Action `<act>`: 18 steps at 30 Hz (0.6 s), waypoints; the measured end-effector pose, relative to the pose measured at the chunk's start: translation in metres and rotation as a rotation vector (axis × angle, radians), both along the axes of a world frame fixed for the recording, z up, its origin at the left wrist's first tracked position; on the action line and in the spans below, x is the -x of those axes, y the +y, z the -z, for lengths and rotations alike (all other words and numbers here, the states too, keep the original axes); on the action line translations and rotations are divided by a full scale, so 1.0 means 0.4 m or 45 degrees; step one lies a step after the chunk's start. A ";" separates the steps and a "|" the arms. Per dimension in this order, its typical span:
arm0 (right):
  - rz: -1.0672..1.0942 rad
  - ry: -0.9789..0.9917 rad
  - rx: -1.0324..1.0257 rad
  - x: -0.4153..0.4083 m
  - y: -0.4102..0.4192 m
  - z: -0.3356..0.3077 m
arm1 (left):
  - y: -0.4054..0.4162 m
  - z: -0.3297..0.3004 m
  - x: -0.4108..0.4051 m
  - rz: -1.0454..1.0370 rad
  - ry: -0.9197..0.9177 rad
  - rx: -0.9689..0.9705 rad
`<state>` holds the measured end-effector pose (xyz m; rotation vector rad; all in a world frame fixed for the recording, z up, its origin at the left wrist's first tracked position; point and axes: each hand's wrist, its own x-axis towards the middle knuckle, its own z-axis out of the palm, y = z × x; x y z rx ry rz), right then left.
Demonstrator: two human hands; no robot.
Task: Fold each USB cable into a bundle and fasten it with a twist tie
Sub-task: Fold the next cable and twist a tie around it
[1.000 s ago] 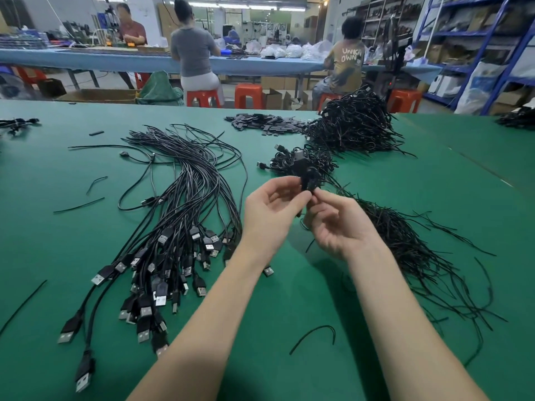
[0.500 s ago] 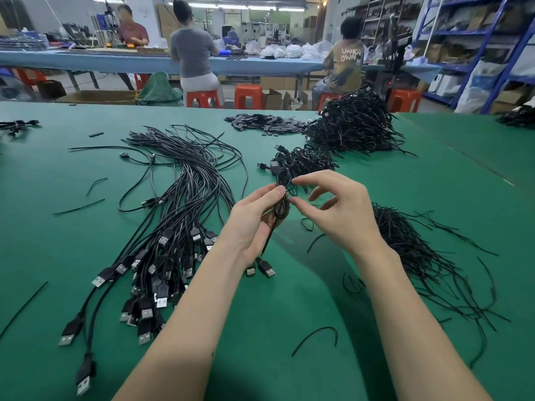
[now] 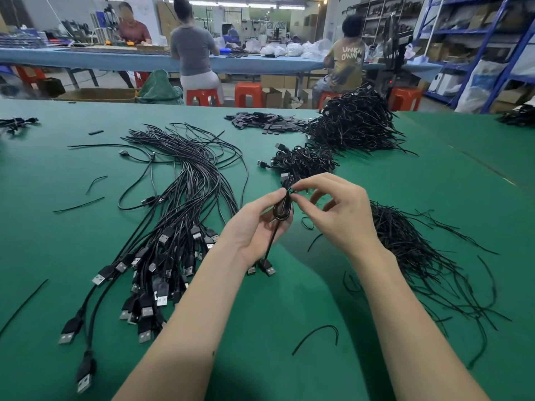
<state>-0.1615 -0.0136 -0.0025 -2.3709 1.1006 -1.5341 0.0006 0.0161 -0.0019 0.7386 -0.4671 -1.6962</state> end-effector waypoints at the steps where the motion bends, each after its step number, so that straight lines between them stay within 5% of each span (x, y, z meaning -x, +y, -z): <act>1: -0.014 0.010 -0.007 0.001 0.000 0.002 | -0.001 0.000 -0.003 0.003 0.007 -0.024; 18: -0.063 0.021 -0.348 -0.034 0.013 -0.002 | -0.002 0.010 -0.025 0.020 -0.212 -0.104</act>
